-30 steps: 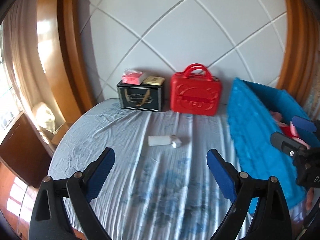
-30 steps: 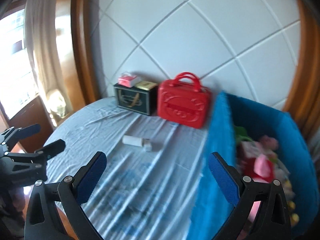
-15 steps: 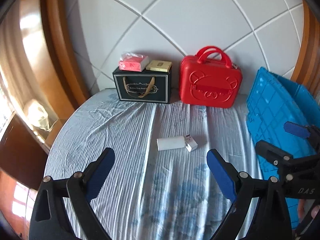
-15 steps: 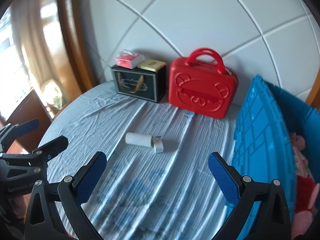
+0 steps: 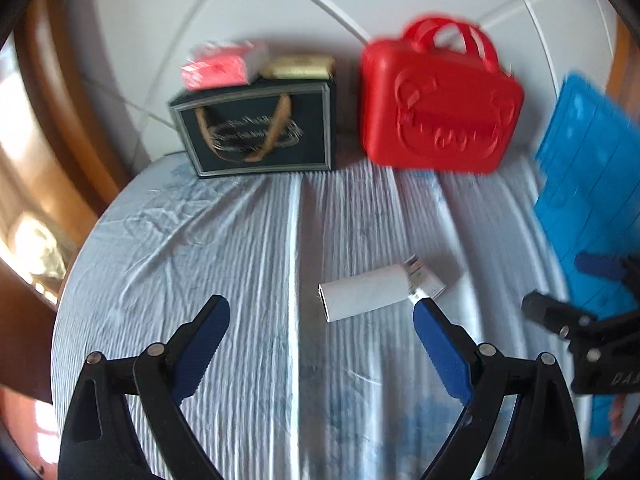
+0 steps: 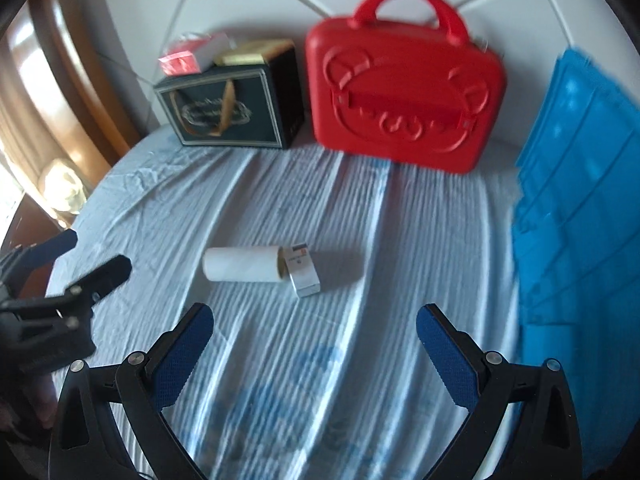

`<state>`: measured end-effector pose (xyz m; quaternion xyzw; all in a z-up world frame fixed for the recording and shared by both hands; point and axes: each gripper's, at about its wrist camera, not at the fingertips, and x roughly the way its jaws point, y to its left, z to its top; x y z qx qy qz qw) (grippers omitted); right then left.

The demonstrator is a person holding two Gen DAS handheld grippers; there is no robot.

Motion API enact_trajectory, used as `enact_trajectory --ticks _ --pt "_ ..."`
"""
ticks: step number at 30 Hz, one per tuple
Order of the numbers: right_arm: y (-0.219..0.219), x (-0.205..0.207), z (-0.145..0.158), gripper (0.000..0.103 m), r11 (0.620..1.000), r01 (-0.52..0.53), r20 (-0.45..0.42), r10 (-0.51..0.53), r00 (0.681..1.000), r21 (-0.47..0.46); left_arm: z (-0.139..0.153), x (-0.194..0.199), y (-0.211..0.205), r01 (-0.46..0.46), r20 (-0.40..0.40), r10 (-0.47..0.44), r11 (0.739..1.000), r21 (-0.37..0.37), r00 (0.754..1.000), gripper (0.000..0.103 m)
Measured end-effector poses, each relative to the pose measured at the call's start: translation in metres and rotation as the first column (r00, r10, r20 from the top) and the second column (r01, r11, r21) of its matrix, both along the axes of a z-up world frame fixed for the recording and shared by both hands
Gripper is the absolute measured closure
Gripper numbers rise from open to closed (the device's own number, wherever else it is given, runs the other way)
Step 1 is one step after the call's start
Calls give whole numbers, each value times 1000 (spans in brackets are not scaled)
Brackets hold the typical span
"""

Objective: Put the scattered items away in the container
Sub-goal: 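Grasp the white paper roll with the left gripper while the right grasps the small white box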

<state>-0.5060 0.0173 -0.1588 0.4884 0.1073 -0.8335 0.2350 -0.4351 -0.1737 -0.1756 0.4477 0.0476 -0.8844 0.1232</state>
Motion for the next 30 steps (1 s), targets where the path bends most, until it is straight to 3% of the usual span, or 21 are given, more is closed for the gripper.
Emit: enact_trajectory --ticks 5,10,18,20,21,23,24,25,27,29,30 --pt "-4 -23 -50 0 998 41 39 -44 998 53 -59 -34 3 105 66 -104 995 -1 992 9" --pt "-9 -37 -77 0 996 61 49 -64 997 63 -106 -67 15 196 112 -192 980 -29 975 9" --pt "-20 -53 -104 0 996 37 83 -43 996 81 -140 -100 -3 137 122 -141 990 40 982 9" --pt "-27 -56 -110 0 997 20 79 -26 996 78 -145 -102 -7 119 122 -123 992 47 985 15" --pt "-30 -57 -113 0 997 15 80 -21 997 76 -148 -102 -10 110 123 -115 993 51 986 23" --pt "-36 -60 -119 1 998 3 83 -9 996 67 -151 -102 -15 95 110 -103 993 74 989 26" --pt "-39 -61 -122 9 998 2 81 -7 997 63 -152 -101 -15 95 106 -103 992 79 989 27" --pt "-41 -62 -124 22 998 2 81 -6 997 60 -153 -101 -15 97 101 -104 992 78 989 27" --pt "-46 -66 -132 36 999 -5 100 -1 995 54 -152 -101 -14 112 86 -118 991 66 989 27" --pt "-46 -70 -138 40 999 -10 117 4 993 50 -152 -103 -13 124 77 -128 991 58 989 27" --pt "-47 -70 -142 49 999 -11 122 4 993 54 -153 -104 -13 126 73 -130 990 60 989 30"
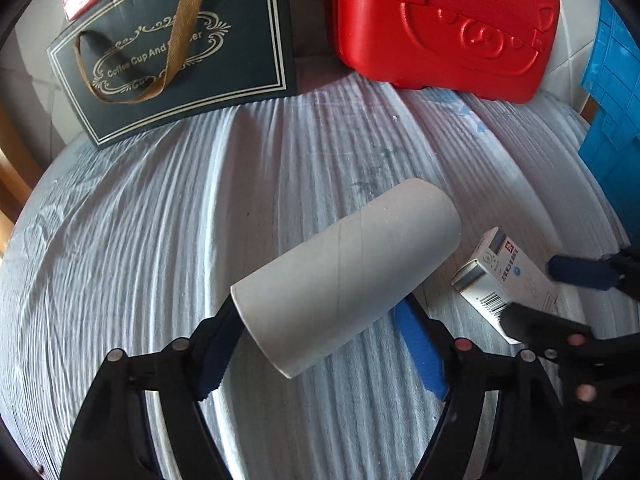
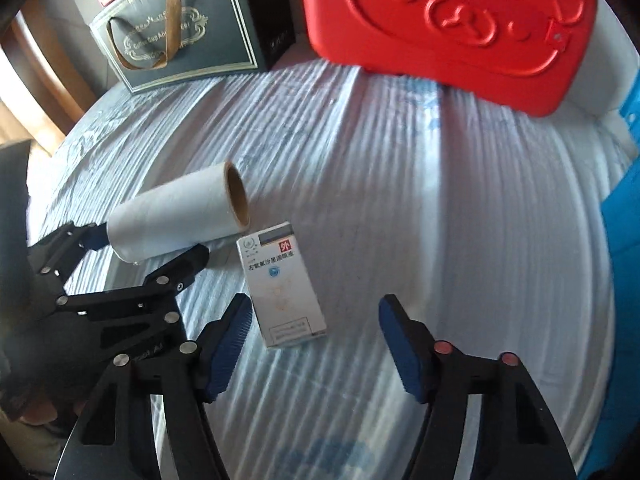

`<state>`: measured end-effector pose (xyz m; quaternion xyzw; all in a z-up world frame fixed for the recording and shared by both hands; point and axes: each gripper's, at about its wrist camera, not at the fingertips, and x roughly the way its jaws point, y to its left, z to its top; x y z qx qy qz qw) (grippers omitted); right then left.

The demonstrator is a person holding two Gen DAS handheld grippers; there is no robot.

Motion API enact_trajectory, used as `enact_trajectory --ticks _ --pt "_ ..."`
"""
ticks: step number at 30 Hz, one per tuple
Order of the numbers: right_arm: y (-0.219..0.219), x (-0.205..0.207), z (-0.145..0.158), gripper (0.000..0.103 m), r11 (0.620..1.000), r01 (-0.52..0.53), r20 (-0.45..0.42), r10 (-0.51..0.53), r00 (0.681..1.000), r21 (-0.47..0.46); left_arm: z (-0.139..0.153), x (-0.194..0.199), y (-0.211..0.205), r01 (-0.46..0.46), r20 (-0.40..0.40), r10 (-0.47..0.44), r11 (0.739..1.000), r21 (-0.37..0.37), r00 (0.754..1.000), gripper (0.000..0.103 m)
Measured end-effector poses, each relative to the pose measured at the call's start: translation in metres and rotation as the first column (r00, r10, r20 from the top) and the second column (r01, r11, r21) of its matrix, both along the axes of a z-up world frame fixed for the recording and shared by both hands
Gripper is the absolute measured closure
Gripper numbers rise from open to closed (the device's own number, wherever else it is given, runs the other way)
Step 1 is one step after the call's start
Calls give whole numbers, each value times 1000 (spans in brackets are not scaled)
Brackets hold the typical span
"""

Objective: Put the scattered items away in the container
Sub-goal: 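Grasp the white paper roll with the left gripper while the right grasps the small white box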

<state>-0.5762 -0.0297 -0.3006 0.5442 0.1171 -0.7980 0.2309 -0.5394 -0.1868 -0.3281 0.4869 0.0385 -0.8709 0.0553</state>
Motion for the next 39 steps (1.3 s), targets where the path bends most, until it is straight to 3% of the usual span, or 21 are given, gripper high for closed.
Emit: enact_trajectory --ticks 1,2,4,6,12,15,16,22,24,27,33,39 --pt "0 -1 -4 62 1000 5 3 -5 1000 8 0 0 0 2 -3 -2 1000 8 1000 38" --pt "0 -1 -5 66 1000 13 -5 -13 1000 14 1 0 -1 4 -5 -4 1000 21 1000 42" --pt "3 -2 -5 67 999 34 -18 -34 999 16 2 3 3 0 -4 0 1000 24 1000 49" --pt "7 -4 -5 69 999 48 -10 -48 999 0 3 8 7 7 4 -7 999 34 1000 50" --pt "14 -7 -3 69 997 80 -21 -80 997 5 30 23 7 8 4 -8 998 62 1000 48" --pt "17 -9 -1 69 995 96 -16 -96 995 -13 48 13 8 21 -37 -20 1000 20 999 14" --pt "18 -9 -1 68 995 97 -11 -97 995 -23 50 8 11 32 -45 -32 999 -5 998 13" --pt "20 -11 2 68 996 89 -47 -91 995 -31 21 -31 22 65 17 -65 997 -52 998 15" --pt "21 -15 3 66 995 78 -51 -82 995 -61 10 -34 24 75 30 -74 996 -56 997 22" --pt "19 -23 -1 63 995 71 -48 -75 996 -74 5 -31 27 70 -4 -71 996 -60 997 29" --pt "25 -30 -1 56 985 84 -29 -89 996 -149 1 -28 17 -3 -36 3 1000 20 999 33" --pt "22 -21 -5 56 986 75 -101 -91 991 -152 2 -25 16 -29 -44 30 999 22 999 33"
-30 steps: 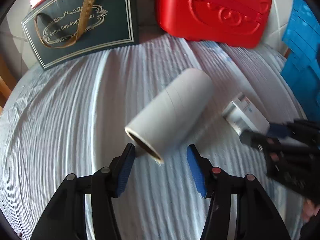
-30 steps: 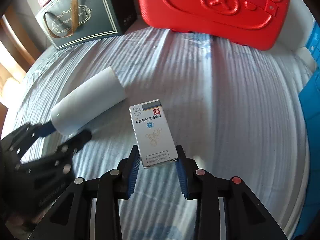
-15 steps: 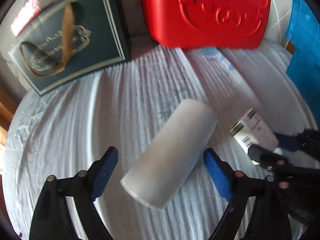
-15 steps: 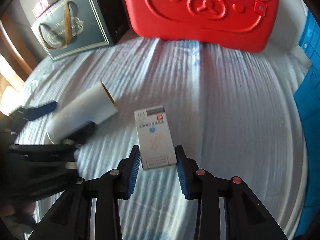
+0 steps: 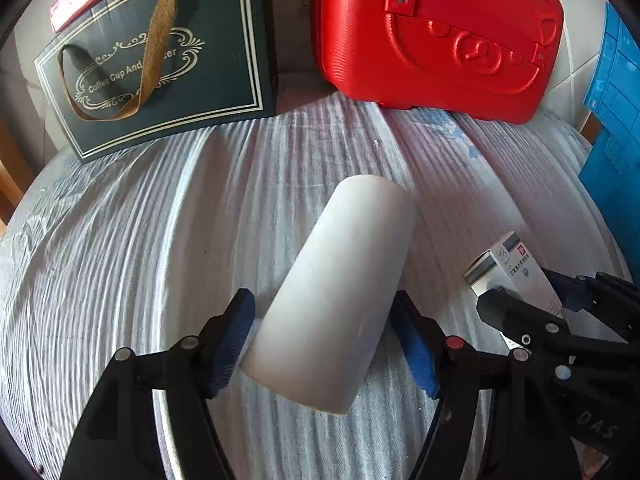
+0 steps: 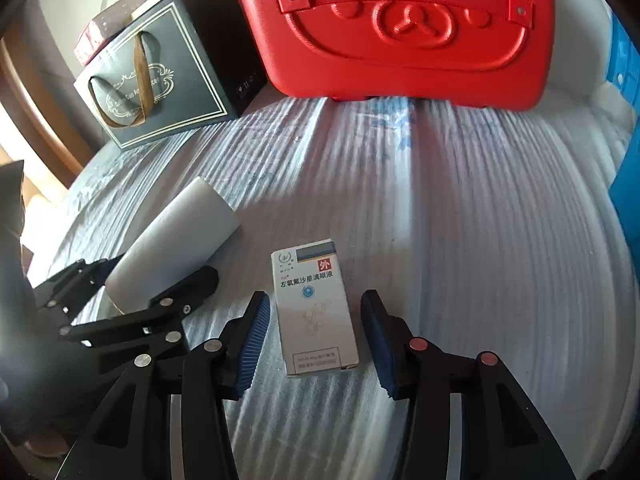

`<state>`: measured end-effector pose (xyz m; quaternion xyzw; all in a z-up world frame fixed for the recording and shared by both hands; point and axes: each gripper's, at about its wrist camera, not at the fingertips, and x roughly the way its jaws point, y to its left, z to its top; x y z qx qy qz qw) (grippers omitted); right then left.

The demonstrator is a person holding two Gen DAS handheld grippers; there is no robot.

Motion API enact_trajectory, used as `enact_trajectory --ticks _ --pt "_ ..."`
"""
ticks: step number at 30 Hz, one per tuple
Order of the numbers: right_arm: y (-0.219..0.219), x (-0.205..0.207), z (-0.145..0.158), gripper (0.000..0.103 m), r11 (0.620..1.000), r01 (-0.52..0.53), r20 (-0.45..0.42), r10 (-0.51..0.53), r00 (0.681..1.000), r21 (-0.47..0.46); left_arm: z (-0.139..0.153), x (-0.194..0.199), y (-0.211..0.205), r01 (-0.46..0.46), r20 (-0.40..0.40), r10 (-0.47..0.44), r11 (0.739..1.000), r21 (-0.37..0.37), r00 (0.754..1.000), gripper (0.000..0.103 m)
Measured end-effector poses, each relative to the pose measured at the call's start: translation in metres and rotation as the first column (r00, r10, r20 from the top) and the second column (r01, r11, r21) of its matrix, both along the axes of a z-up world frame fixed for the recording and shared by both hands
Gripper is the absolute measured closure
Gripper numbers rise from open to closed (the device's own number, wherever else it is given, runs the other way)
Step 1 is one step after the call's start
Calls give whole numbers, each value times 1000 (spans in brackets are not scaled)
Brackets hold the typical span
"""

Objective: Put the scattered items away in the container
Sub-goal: 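Grasp the white paper roll with the left gripper while the right grasps the small white box, then carry the paper roll with the left gripper while the right carries the small box to the crate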

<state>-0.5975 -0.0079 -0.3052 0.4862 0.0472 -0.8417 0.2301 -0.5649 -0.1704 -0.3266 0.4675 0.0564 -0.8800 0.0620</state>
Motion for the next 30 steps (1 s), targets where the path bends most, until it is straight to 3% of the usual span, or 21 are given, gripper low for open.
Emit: enact_trajectory --ticks 4,7,9,14,20,30 --pt "-11 8 -5 59 996 12 -84 -5 996 92 2 4 2 -28 -13 27 1000 -9 1000 35" --pt "-13 21 -9 65 991 19 -152 1 988 131 5 16 6 -33 -38 33 999 -9 999 47" --pt "-14 23 -9 70 991 22 -160 -1 987 133 6 20 9 -40 -36 40 999 -1 999 52" --pt "-11 27 0 71 993 26 -156 -7 988 119 9 34 11 -62 -20 62 998 14 998 54" --pt "-8 43 33 71 996 18 -202 0 979 86 32 59 19 -93 -58 92 996 -11 994 57" --pt "9 109 111 71 1000 -6 -317 14 948 25 111 133 27 -162 -185 150 986 -49 971 58"
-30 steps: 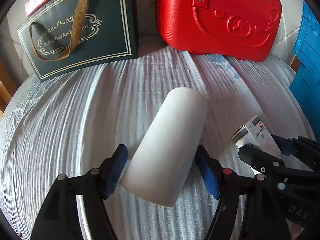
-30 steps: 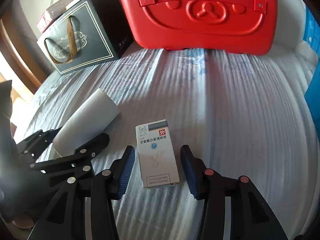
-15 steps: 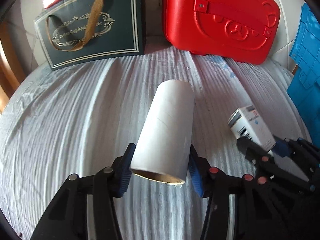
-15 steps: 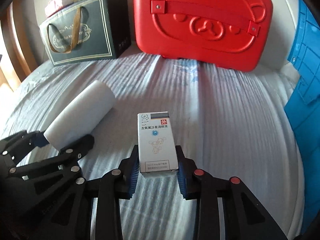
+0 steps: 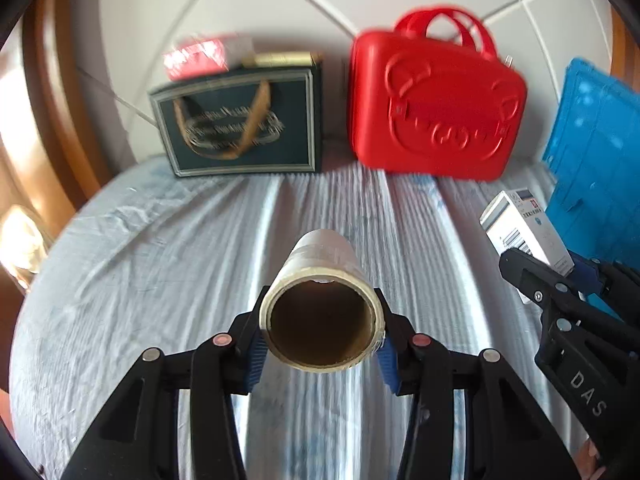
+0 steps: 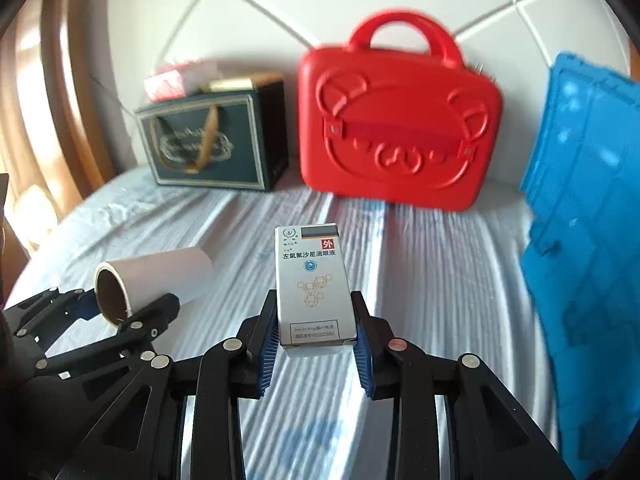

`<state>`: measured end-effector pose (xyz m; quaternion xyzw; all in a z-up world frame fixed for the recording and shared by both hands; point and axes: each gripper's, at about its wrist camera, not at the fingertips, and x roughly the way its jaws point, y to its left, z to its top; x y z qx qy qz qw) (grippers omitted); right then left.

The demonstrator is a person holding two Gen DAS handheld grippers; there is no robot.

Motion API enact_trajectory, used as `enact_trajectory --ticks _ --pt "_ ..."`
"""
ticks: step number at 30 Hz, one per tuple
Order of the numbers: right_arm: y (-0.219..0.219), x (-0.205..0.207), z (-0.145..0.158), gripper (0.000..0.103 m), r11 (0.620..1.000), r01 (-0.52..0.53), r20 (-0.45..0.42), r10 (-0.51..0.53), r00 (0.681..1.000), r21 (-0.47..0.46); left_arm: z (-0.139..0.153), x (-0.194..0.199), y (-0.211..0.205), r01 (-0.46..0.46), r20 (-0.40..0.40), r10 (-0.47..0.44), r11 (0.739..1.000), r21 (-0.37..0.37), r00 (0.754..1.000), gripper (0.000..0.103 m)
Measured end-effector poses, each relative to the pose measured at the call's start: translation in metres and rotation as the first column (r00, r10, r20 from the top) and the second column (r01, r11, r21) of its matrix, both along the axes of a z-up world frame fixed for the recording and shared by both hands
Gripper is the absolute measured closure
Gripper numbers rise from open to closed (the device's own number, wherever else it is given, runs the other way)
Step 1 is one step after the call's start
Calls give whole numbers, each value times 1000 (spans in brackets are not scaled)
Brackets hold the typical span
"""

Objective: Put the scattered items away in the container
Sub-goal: 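Carry the paper roll with the left gripper while the right carries the small box to the crate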

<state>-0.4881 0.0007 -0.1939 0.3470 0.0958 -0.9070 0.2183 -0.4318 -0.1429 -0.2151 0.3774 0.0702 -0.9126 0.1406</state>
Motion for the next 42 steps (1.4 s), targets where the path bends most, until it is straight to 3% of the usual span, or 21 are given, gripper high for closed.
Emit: enact_trajectory --ticks 8,18,32,38,42 --pt "12 57 53 71 994 -106 -66 104 992 -25 54 63 19 -93 -71 90 995 -37 993 58" --pt "42 117 115 71 975 -220 -177 210 962 -42 122 133 61 -213 -182 197 974 -77 963 58" --pt "134 225 202 71 996 -64 -340 39 940 -63 211 214 156 -37 -349 -8 992 -122 937 58" --pt "210 244 238 71 993 29 -384 -70 921 -113 244 227 223 44 -405 -99 989 -143 909 58" --pt "275 245 258 71 987 93 -421 -139 896 -127 263 222 289 99 -435 -157 983 -153 887 58"
